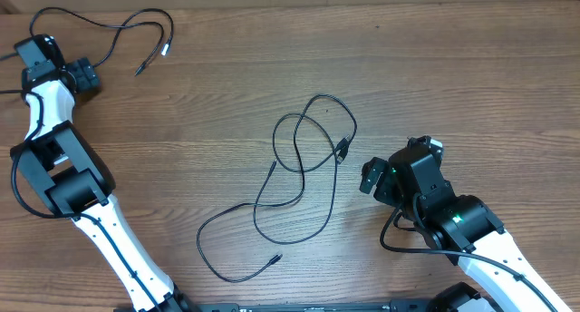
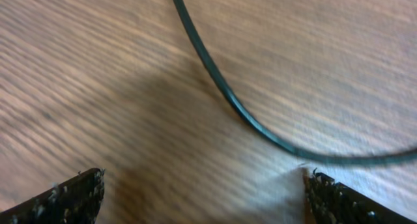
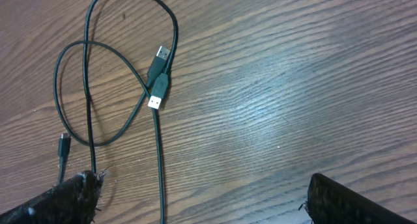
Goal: Untangle cables
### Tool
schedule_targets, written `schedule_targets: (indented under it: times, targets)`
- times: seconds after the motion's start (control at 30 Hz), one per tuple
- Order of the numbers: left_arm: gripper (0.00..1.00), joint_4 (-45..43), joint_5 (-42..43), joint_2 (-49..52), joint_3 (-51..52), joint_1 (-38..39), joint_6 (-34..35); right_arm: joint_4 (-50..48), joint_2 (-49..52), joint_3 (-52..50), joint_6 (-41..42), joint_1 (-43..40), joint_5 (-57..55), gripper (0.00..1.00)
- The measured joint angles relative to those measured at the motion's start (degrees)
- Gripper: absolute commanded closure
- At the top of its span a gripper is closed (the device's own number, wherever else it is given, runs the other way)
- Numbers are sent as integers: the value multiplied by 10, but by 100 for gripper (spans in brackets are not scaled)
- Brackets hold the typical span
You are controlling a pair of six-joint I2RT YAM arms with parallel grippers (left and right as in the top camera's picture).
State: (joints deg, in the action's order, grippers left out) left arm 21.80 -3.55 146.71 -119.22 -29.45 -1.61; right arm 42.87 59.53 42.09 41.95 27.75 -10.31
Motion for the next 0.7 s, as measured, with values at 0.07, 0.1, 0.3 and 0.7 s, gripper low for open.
schedule_targets:
  times: [0.07, 0.1, 0.3, 0.7]
  targets:
    - [0, 17, 15, -10, 7, -2, 0, 1, 0, 0, 0, 0, 0, 0]
    - [0, 25, 23, -16, 11, -2, 0, 1, 0, 0, 0, 0, 0, 0]
    - [0, 80, 89, -98, 26, -2, -1, -3, 0, 0, -5, 0, 0, 0]
    - [0, 304, 128, -313, 18, 117, -113, -6, 0, 0, -14, -7, -1, 0]
